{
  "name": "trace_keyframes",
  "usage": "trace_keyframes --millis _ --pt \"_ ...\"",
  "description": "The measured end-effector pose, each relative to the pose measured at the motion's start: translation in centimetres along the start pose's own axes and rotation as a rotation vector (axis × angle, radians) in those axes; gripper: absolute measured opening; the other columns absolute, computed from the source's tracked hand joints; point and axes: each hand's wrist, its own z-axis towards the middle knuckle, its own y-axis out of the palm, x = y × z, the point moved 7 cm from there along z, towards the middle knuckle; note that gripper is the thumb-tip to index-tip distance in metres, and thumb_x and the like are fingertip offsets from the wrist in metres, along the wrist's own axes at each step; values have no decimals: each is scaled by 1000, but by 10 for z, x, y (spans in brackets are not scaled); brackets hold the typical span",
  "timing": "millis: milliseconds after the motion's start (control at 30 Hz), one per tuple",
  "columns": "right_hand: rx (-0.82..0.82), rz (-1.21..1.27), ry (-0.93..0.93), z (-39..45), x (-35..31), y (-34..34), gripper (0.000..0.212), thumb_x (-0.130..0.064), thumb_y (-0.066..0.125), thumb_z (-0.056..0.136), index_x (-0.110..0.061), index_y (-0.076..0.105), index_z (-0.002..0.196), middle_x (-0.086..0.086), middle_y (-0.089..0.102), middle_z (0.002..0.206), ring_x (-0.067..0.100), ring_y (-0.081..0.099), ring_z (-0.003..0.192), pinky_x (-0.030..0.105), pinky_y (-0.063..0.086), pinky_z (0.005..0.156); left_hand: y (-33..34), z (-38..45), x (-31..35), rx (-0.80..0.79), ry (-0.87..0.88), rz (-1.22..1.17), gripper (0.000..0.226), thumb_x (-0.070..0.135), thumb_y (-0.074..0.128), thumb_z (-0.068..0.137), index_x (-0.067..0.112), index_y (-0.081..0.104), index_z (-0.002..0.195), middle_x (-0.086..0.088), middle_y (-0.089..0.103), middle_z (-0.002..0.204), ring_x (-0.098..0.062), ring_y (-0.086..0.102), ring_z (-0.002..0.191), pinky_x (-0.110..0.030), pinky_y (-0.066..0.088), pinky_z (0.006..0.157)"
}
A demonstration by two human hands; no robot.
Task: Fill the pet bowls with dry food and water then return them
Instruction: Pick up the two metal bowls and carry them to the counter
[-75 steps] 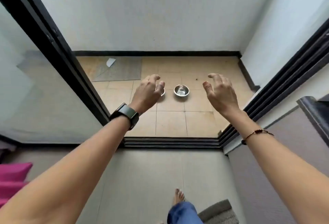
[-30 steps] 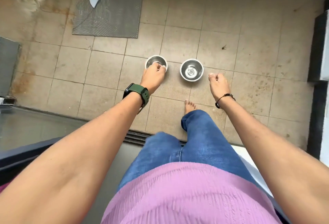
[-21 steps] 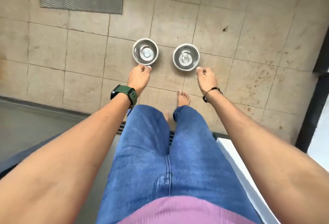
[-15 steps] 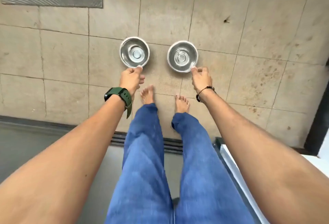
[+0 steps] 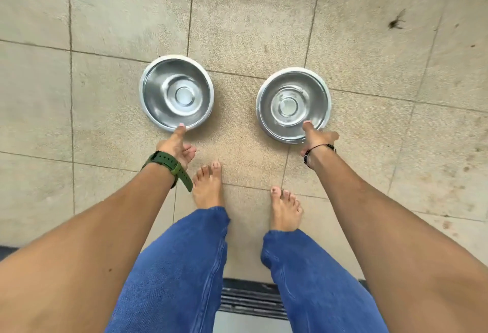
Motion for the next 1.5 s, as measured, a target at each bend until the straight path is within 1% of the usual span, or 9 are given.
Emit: trace_keyframes --millis 133,267,333,467,567,833,933,1033,1500 --pt "-4 77 36 28 3 16 57 -19 67 79 -6 43 129 10 57 112 27 59 96 43 53 86 1 51 0 51 24 -17 60 35 59 91 10 37 141 -8 54 100 -13 54 80 -24 50 78" --pt "4 76 11 42 4 21 40 1 59 79 -4 60 118 8 64 98 23 60 80 28 50 54 -6 100 -72 387 431 525 57 15 57 89 25 25 135 -10 45 129 -28 47 116 -47 43 96" --pt "-3 81 -7 47 6 22 42 8 54 77 -4 62 117 9 66 95 19 60 68 24 46 42 15 101 -110 258 381 507 41 11 46 93 27 27 126 -10 47 129 -31 45 119 -49 42 97" --pt "-17 134 -5 33 7 10 32 12 50 77 -4 62 102 9 63 85 17 57 59 36 58 60 9 99 -92 171 492 381 45 8 52 90 24 29 126 -12 48 127 -33 47 117 -47 43 95" --pt "-55 153 4 -3 0 -9 21 13 46 82 -3 56 90 8 53 69 16 52 55 30 59 58 -21 92 -68 456 639 490 31 15 41 94 24 36 123 -8 45 122 -29 45 114 -42 39 91" --pt "-198 393 -109 -155 -70 -99 28 14 41 81 -11 50 92 12 56 83 21 55 59 26 52 40 -30 124 -56 147 597 675 26 35 41 93 31 34 118 -3 47 112 -30 50 113 -35 44 85" --pt "-239 529 -187 -228 -116 -143 32 15 38 81 -16 43 79 13 57 98 23 58 65 41 59 64 -46 -26 49 -208 498 160 49 20 62 84 23 41 128 -6 58 108 -48 59 106 -34 61 68" --pt "-281 683 -252 -300 -159 -191 33 15 35 81 -17 43 80 9 56 88 23 59 68 36 57 46 -39 -329 138 -427 524 -296 57 -16 34 83 13 38 132 -16 52 121 -43 59 103 -50 59 68" --pt "-118 1166 -443 -543 -187 -342 35 15 39 80 -18 50 86 9 55 86 22 56 69 30 56 42 -55 -624 250 -710 669 -6 55 -15 36 85 8 36 135 -18 50 121 -33 61 93 -32 59 49"
